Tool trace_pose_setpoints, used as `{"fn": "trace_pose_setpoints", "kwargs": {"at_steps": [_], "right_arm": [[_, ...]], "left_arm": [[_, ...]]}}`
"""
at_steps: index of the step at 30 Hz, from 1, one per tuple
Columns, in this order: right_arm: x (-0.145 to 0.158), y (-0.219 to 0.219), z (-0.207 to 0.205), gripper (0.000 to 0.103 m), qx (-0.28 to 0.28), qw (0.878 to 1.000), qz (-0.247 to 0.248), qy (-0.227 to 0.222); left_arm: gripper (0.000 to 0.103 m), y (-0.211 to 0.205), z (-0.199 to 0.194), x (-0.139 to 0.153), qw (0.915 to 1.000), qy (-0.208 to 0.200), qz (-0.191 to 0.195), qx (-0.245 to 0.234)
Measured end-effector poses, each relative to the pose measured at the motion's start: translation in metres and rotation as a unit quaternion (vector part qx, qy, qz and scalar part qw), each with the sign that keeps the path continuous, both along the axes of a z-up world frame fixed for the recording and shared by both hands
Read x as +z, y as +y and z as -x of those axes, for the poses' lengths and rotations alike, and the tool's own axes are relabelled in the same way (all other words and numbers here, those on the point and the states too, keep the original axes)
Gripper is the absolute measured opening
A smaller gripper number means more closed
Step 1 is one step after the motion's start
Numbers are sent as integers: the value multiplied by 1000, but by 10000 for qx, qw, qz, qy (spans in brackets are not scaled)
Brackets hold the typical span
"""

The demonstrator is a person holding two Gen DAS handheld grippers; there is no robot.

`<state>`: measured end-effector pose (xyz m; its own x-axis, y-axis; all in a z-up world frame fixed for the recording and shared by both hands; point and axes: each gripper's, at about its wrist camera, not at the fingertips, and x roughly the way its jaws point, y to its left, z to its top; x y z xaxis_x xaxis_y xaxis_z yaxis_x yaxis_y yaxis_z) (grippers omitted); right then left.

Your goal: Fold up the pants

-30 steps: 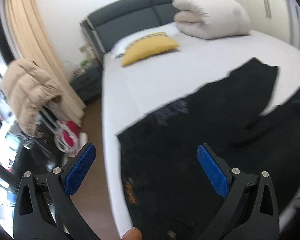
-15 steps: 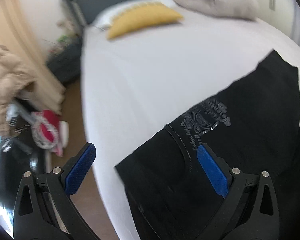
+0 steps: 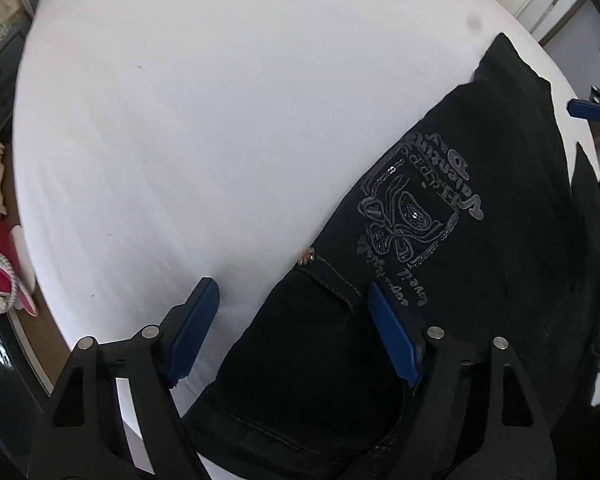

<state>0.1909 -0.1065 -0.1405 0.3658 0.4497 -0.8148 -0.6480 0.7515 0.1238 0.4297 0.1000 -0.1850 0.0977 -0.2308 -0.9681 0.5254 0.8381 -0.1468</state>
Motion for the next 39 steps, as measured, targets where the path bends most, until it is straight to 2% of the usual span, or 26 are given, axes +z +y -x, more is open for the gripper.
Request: {"fn": "trace_pose_setpoints", "kwargs": {"at_steps": [2,3,4,7,9,12,15,19,20,27,29,31,35,36,37,39], "right_arm": [[-3,6,-6,74,149,9999,31,53],[-4,9,-9,72,220,9997,67,73],[-6,12,-11,70,284,9995,107,87],[-7,23,-21,67,449,9988,190,74],[-6,29,-26,67,539,9983,209,57],[-3,40,-32,66,757,9965,353,-33],[-1,55,-37,66,1058,9931,499,-69],[-6,78,-45,64,1476,9851,864,-165],[-9,84,-48,64,1553,9824,1012,-229],[-12,112,-64,64,1931,9718,1335,-224],[-18,118,-72,59,1986,9690,1467,-114],[-27,122,-80,48,2032,9666,1555,122],[-39,125,-82,34,2150,9610,1709,310],[-40,126,-81,20,2169,9605,1716,315],[-38,125,-78,11,2176,9610,1682,287],[-32,123,-71,10,2130,9637,1598,194]], "left_arm": [[55,-1,-6,1,9998,151,94,-67],[38,-1,-7,2,9997,192,122,-62],[27,-2,-8,3,9996,240,136,-89],[13,-6,-7,9,9997,165,114,-113],[8,-6,5,16,9996,-129,261,-32],[7,1,35,41,9956,-805,480,36],[6,6,62,60,9901,-1292,540,55],[6,6,94,73,9842,-1731,355,-89],[5,-9,97,74,9821,-1865,219,-179],[5,-35,131,66,9747,-2197,17,-421],[5,-40,129,63,9746,-2203,35,-411],[5,-39,132,69,9742,-2219,34,-408],[4,-26,129,72,9727,-2289,43,-385],[4,-27,127,72,9727,-2295,46,-351],[4,-25,128,72,9731,-2283,42,-309],[4,-19,129,73,9736,-2268,39,-242]]}}
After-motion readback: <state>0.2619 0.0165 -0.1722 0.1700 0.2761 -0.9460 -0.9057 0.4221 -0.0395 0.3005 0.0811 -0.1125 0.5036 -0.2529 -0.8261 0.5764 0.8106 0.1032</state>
